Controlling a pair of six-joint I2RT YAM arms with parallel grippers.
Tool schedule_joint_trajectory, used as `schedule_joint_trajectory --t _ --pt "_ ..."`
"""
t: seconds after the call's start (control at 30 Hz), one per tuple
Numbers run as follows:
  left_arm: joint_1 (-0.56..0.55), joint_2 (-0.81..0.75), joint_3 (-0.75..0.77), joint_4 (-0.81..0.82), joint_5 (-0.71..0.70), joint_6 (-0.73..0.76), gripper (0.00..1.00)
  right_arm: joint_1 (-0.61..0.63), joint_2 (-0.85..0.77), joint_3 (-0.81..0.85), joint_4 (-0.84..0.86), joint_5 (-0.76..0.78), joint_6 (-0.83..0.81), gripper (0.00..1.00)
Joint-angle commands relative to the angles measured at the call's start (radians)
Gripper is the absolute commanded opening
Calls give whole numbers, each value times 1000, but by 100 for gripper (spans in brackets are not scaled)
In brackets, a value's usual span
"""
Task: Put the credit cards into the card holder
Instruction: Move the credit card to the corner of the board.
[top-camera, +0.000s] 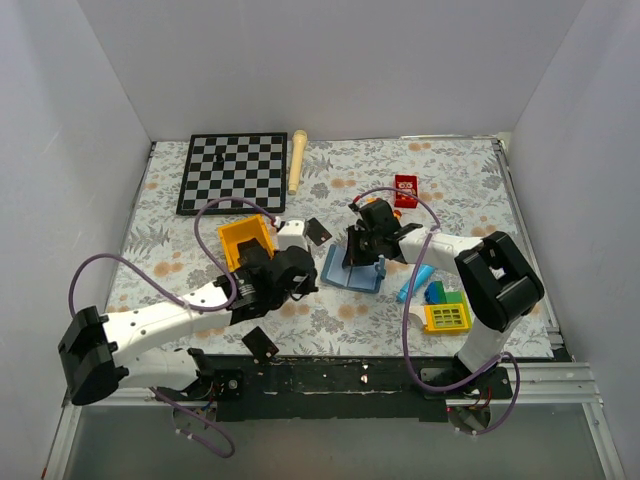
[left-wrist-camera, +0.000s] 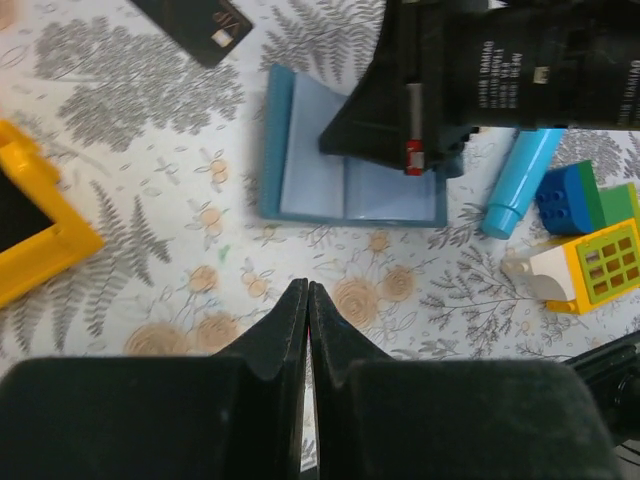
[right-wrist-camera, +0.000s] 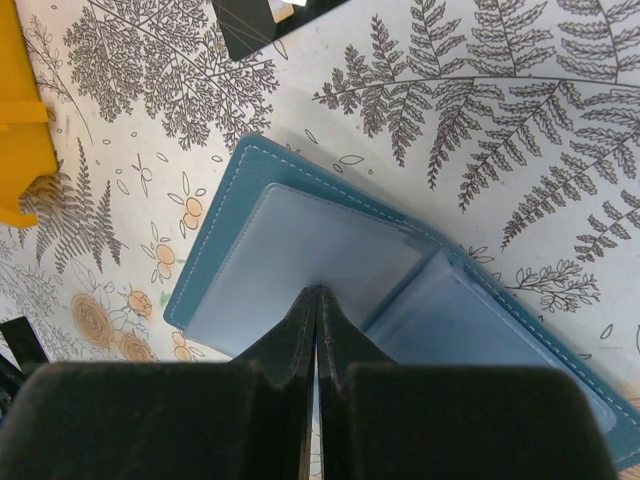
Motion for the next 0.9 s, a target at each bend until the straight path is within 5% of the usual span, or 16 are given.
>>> schedule_joint_trajectory --t 0.0,0.23,0.87 --pt "18 93 21 272 101 146 0 2 12 43 29 -4 4 3" --pt "100 294 13 490 245 133 0 -1 7 0 52 -6 11 3" --pt "243 611 122 551 370 163 0 -2 12 -18 59 -15 15 3"
